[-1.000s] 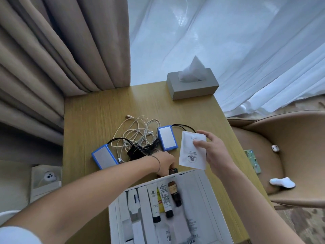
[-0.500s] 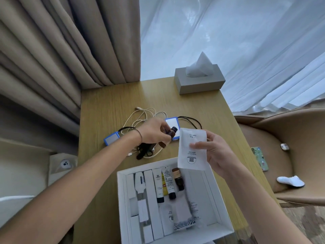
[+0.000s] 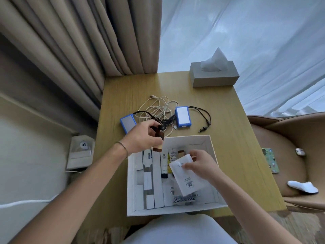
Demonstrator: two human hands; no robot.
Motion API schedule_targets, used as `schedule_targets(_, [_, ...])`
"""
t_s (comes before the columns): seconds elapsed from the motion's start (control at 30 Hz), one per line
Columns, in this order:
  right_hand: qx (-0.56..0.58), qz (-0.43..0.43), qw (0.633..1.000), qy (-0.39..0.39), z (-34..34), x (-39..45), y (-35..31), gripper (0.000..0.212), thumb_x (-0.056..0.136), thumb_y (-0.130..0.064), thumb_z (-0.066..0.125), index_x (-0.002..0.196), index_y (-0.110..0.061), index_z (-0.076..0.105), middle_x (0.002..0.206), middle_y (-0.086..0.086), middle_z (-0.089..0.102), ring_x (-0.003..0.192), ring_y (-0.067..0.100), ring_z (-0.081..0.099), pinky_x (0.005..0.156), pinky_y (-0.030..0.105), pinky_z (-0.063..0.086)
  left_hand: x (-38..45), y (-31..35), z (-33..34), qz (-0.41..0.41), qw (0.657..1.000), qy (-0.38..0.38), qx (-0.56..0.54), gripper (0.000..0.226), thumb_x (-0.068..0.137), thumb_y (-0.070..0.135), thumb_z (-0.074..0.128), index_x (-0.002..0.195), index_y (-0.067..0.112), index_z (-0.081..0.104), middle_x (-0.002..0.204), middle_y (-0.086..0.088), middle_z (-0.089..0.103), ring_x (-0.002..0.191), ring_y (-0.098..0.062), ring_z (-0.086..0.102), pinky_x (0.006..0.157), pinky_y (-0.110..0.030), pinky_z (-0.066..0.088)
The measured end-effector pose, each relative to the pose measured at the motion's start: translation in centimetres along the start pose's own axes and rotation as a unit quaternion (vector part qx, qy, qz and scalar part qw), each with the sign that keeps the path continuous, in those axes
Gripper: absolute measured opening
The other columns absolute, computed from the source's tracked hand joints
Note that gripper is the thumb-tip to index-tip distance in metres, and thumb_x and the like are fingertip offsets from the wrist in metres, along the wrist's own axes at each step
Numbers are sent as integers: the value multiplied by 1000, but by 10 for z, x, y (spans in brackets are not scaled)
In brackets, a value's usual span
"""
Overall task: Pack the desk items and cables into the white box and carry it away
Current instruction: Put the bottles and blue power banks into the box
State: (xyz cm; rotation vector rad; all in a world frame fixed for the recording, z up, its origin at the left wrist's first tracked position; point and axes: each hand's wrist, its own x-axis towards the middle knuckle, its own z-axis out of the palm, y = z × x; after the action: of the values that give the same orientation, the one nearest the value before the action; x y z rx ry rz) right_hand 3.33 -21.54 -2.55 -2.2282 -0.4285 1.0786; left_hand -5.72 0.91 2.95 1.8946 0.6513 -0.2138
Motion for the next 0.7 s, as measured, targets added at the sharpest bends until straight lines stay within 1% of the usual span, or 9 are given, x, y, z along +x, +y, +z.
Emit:
schedule_targets(0.07, [-38, 1, 999, -10, 9, 1, 10, 22, 81, -13, 73, 89, -28, 60, 87, -8, 68, 76, 12, 69, 57, 30, 56, -15, -5, 9, -7, 1000, -1, 16, 49, 75, 15, 73, 120, 29, 58, 85, 1, 73, 75, -13, 66, 60, -27, 53])
schedule_targets(0.17, [-85, 5, 996, -24, 20, 1, 22, 32, 78, -3, 68, 91, -28, 56, 90, -4, 65, 80, 13, 65, 59, 27, 53, -34, -11, 23, -18, 999, -8, 32, 48, 75, 12, 73, 117, 28, 58, 75, 2, 69, 70, -16, 65, 65, -39, 60])
schedule_targets(0.3, [-125, 17, 991, -36, 30, 0, 35, 29, 83, -2, 56, 97, -27, 57, 87, -1, 65, 76, 15, 64, 54, 27, 50, -48, -25, 44, -27, 999, -11, 40, 50, 67, 21, 78, 112, 32, 60, 87, 3, 73, 81, -15, 72, 72, -36, 63])
schedule_targets(0.4, [-184, 1, 983, -21, 31, -3, 40, 25, 87, -6, 51, 102, -25, 58, 94, -3, 66, 77, 10, 61, 55, 23, 46, -51, -34, 62, -43, 996, -13, 74, 43, 63, 30, 79, 102, 37, 61, 87, 8, 70, 77, -7, 68, 66, -24, 59])
schedule_targets(0.43, [-200, -8, 980, -12, 31, -4, 40, 26, 87, -7, 50, 104, -23, 59, 98, -1, 65, 80, 12, 60, 58, 25, 48, -50, -38, 68, -49, 995, -16, 84, 41, 63, 31, 78, 99, 37, 60, 85, 8, 70, 76, -7, 67, 63, -23, 57])
schedule_targets(0.5, [-221, -26, 975, 5, 30, -7, 39, 32, 86, -8, 52, 113, -21, 63, 108, 1, 63, 90, 18, 62, 71, 31, 55, -49, -45, 80, -67, 993, -24, 99, 42, 64, 30, 78, 99, 38, 57, 84, 8, 68, 75, -8, 66, 61, -23, 56])
schedule_targets(0.57, [-242, -43, 969, 19, 29, -8, 39, 39, 86, -10, 55, 122, -21, 63, 118, 2, 61, 99, 21, 62, 81, 34, 56, -47, -53, 93, -82, 988, -32, 123, 40, 64, 29, 77, 97, 37, 55, 87, 9, 65, 76, -7, 63, 58, -20, 52])
schedule_targets(0.63, [-248, -56, 967, 28, 26, -9, 38, 45, 85, -14, 57, 129, -22, 61, 124, 2, 60, 106, 21, 61, 85, 33, 55, -45, -60, 104, -93, 982, -46, 158, 38, 65, 28, 77, 96, 34, 56, 90, 9, 62, 80, -5, 59, 59, -19, 49])
schedule_targets(0.7, [-241, -64, 968, 32, 23, -9, 36, 45, 86, -17, 56, 131, -23, 61, 126, 3, 60, 106, 21, 62, 86, 34, 54, -43, -65, 113, -99, 976, -64, 185, 36, 68, 26, 77, 97, 31, 57, 90, 10, 61, 80, -5, 57, 58, -18, 46])
